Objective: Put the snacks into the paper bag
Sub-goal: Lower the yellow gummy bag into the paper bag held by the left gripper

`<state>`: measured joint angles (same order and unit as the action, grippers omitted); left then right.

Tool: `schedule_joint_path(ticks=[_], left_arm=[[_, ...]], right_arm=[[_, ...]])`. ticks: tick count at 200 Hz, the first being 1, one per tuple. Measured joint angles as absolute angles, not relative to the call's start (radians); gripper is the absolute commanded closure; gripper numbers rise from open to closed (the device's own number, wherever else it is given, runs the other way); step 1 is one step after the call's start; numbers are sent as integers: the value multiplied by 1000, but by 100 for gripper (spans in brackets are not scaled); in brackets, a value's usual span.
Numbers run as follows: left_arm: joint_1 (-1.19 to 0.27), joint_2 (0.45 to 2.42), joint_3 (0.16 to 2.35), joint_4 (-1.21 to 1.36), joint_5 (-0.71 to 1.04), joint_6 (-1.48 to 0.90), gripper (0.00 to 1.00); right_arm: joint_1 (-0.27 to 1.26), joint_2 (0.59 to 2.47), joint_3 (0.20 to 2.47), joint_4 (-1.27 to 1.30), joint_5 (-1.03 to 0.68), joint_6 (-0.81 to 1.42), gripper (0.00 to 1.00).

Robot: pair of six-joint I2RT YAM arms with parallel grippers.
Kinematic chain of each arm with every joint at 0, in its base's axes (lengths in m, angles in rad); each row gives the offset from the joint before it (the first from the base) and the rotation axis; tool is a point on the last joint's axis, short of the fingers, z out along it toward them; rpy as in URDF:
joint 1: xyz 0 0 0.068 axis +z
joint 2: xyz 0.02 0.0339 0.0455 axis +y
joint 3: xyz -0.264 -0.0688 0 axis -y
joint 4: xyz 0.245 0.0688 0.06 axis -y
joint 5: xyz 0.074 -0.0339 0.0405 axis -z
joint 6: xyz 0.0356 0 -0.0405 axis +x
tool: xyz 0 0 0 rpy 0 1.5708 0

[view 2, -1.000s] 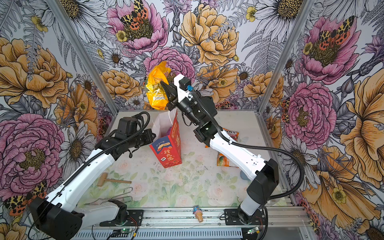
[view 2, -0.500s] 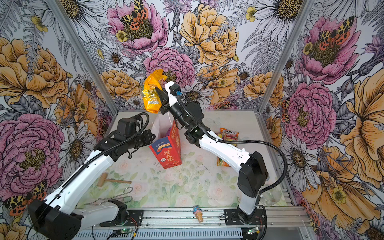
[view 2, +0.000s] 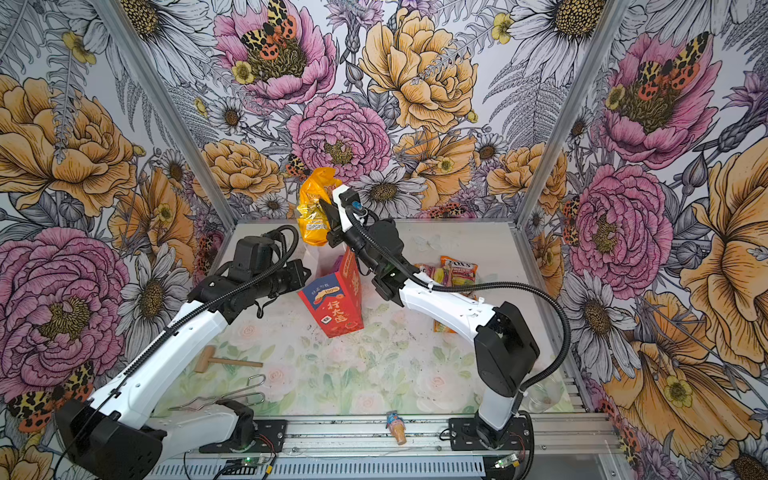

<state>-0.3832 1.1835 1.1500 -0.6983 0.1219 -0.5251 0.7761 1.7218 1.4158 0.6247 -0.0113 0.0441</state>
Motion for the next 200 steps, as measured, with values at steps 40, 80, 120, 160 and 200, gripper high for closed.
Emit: schedule_joint_path(ticks=[40,80,120,160,200], left_arm=[[-383,1184,1150,-698,122,-528,100],[-383,1184,1150,-698,122,-536,100],[-383,1184,1150,-698,122,-544,100],[-383,1184,1150,-698,122,-544,100],[-383,1184,1150,-698,122,-551,100]], right_arm=[[780,1682,1357,626,-11,44,100],[780,1662,1319,626,-12,44,100],[795,1657,1286,623,-7,43,100],[819,1648,1265,621,-7,43,100],[829,1624,1234,619,-4,28,100]])
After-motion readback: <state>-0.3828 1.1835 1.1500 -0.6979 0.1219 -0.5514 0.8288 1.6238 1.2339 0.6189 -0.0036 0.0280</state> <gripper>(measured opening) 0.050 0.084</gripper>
